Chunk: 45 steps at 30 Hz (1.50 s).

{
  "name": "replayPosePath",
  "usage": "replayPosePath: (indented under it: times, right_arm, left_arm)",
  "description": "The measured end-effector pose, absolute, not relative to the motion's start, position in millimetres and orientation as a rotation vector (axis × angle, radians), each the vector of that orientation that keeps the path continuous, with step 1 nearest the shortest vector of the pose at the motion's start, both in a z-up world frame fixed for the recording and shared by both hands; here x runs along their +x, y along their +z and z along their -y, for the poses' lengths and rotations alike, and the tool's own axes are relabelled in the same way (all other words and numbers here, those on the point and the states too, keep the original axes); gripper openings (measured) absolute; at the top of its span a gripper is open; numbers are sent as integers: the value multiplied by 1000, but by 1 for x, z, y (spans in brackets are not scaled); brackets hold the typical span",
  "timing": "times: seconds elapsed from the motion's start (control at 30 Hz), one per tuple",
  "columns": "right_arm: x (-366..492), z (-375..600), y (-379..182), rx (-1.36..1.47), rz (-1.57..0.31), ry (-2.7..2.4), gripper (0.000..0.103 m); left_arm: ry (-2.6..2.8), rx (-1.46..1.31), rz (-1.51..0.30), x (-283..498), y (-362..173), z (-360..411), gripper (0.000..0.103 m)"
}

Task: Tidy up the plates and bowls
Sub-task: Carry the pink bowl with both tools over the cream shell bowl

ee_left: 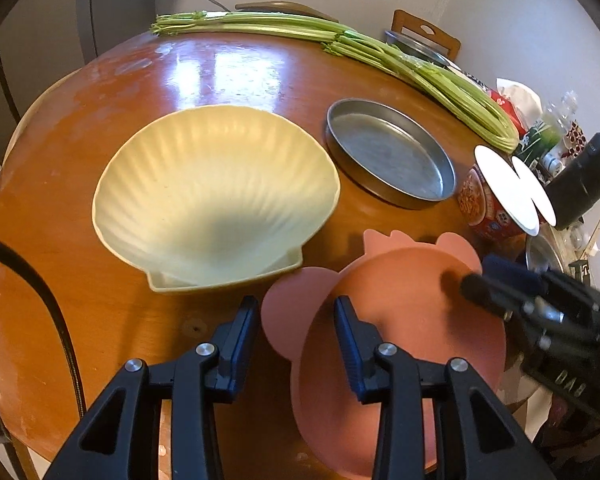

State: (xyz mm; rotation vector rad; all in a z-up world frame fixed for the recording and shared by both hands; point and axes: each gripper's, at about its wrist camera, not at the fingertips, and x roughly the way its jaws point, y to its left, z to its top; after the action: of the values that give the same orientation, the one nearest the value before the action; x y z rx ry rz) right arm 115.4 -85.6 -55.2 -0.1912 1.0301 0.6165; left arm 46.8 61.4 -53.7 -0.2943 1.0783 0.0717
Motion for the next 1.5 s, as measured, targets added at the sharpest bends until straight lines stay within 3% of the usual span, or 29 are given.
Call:
replayPosePath:
  times: [0.8, 1.5]
  right_arm:
    - [95, 87, -54, -183, -1012, 605, 43]
    - [97, 28, -17, -225, -925, 734, 43]
  left_arm:
    - [32, -278, -1024, 31, -41, -35, 40]
    - [125, -347, -945, 12, -12, -96, 40]
